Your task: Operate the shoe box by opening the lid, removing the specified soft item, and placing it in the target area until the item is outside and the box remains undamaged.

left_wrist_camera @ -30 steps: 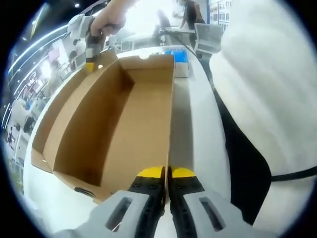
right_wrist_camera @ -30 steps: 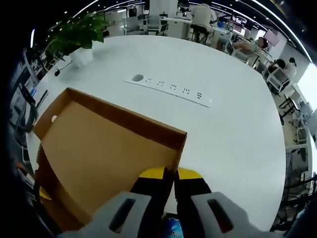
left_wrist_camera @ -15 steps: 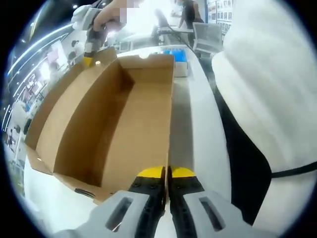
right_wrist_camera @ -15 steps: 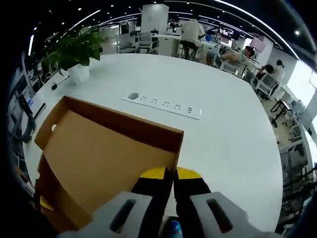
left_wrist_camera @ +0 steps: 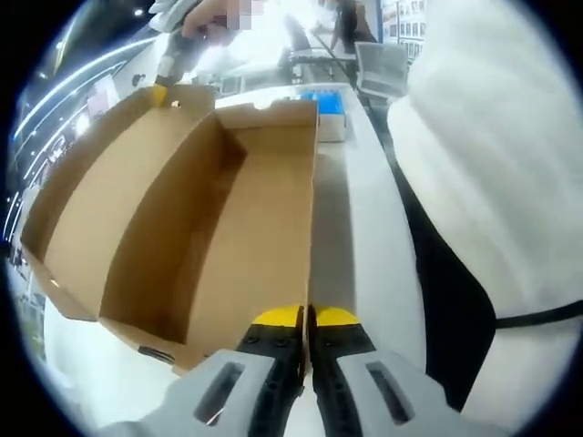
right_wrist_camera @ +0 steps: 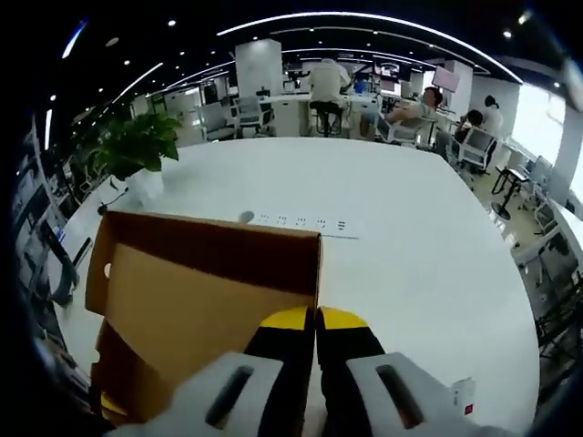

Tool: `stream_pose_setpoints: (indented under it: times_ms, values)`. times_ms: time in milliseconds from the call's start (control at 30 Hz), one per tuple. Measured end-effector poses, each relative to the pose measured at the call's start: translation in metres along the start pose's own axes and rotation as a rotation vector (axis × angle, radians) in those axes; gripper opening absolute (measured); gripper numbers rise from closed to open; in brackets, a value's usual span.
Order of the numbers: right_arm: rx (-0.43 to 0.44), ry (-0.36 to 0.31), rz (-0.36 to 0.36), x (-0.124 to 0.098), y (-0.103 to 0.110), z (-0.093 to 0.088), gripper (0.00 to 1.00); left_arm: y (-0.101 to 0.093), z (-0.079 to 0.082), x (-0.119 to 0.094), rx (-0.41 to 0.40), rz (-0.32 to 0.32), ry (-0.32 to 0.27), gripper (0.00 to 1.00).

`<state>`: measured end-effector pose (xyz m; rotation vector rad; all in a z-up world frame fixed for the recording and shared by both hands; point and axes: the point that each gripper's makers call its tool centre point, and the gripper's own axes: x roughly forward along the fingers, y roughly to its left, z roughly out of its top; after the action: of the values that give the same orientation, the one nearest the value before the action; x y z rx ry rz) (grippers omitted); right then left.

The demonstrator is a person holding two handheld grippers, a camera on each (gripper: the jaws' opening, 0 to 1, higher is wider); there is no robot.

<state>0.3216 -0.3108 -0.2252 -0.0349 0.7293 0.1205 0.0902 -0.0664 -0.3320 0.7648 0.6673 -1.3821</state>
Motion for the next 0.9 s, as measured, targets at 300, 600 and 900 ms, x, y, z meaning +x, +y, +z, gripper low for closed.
stream_pose_setpoints:
  times_ms: [300,600,900]
  values:
    - [0.088,-0.048,0.01,-0.009,-0.006,-0.006,0.0,-0.001,-0.001,-0.001,0.004,-0.009,0.001,0.02]
    - [0.084,-0.07,0.012,-0.019,-0.002,-0.004,0.0,-0.001,-0.001,-0.001,-0.008,-0.017,0.008,0.02]
    - [0.057,-0.119,0.021,-0.036,-0.002,-0.006,0.0,0.0,-0.001,-0.001,-0.003,-0.007,0.01,0.02]
